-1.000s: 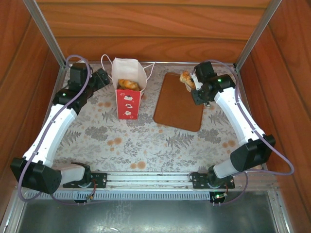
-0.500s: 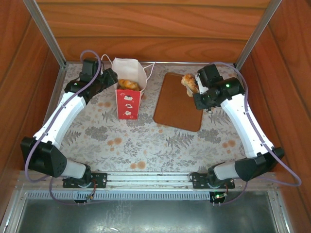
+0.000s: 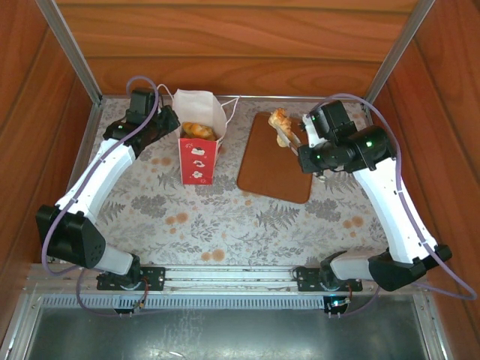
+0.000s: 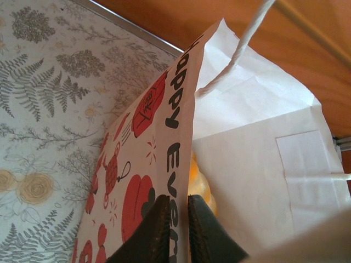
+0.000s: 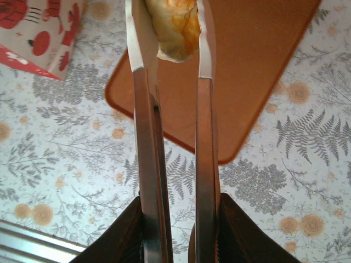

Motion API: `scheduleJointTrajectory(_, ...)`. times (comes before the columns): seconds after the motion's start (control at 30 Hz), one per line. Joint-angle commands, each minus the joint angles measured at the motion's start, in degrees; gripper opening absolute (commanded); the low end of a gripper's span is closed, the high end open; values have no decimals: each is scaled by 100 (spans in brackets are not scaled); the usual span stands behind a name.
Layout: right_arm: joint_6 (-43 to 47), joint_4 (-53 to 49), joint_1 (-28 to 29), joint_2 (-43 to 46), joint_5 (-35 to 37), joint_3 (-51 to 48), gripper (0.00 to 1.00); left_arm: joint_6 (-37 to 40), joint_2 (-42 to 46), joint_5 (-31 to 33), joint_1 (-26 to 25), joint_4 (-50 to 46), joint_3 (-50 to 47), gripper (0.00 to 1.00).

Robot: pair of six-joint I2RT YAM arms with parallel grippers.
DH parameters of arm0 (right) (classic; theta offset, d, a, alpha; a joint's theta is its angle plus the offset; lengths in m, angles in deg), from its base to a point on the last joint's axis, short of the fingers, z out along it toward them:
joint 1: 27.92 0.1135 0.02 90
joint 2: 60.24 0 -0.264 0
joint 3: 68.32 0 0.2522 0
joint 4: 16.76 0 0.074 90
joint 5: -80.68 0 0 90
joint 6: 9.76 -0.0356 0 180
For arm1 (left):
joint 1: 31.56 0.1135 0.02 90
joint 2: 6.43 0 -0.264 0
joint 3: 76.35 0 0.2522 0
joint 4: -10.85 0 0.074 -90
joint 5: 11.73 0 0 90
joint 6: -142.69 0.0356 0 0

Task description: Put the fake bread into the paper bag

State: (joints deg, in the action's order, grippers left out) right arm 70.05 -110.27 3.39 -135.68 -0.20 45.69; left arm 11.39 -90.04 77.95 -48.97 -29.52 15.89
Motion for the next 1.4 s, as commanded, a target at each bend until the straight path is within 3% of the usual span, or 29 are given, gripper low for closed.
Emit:
scheduleJointTrajectory(0.0, -122, -102, 186, 100, -251, 358, 32, -24, -81, -47, -19, 84, 185, 12)
scheduleJointTrajectory(0.37, -212, -489, 609, -475, -271, 1982, 32, -52, 34, -3, -25, 303, 28, 0)
scheduleJointTrajectory(0.67, -141, -333, 1407, -1357, -275, 3248, 32, -104, 66, -2, -24, 376, -17, 0)
scheduleJointTrajectory(0.93, -358, 724, 1752, -1935, -556, 3436, 32, -165, 92, -22, -27, 441, -91, 0)
scheduleJointTrajectory(1.37, -623, 791, 1764, -3097, -269, 3750, 32, -175, 47, -95, -30, 527, -133, 0)
